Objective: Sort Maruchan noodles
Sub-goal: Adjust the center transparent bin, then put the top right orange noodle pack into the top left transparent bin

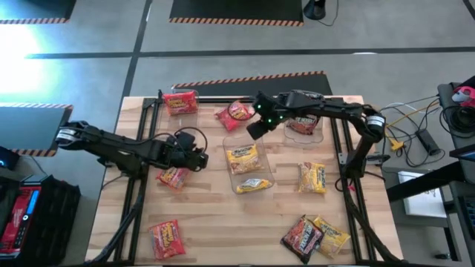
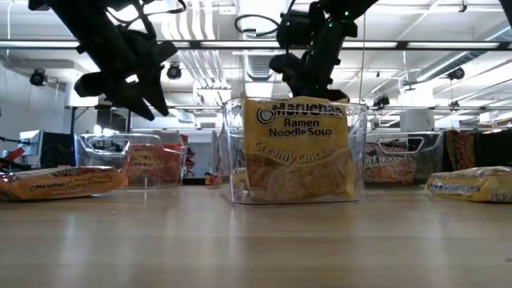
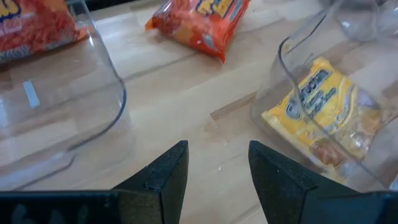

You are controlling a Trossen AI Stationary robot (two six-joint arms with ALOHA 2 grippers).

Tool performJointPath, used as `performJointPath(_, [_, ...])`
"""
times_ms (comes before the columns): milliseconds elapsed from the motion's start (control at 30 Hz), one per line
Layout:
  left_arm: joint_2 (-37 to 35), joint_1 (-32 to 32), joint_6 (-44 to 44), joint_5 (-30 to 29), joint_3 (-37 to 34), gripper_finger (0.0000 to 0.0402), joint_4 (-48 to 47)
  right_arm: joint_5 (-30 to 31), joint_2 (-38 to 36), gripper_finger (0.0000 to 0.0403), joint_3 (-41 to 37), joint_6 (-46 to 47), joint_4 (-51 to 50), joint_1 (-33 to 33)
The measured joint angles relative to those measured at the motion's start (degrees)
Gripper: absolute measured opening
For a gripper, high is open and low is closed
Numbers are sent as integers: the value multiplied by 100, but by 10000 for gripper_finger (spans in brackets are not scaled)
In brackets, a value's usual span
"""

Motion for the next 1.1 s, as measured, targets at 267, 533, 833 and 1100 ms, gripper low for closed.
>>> performJointPath(267, [-41, 680, 1568, 63, 0, 152, 1742, 17, -19, 43, 0, -612, 1166, -433])
performJointPath(533, [-43, 1712, 1959, 879, 0, 152, 3035, -52, 86, 43, -9, -973, 1864, -960])
performJointPath(833, [-22, 2698, 1782, 1663, 73, 152, 3420, -526, 97, 43, -429, -988, 2631, -1365])
performJointPath(1100, [108, 3094, 1945, 1909, 604, 152, 3057, -1588, 277, 43, -875, -829, 3399, -1720])
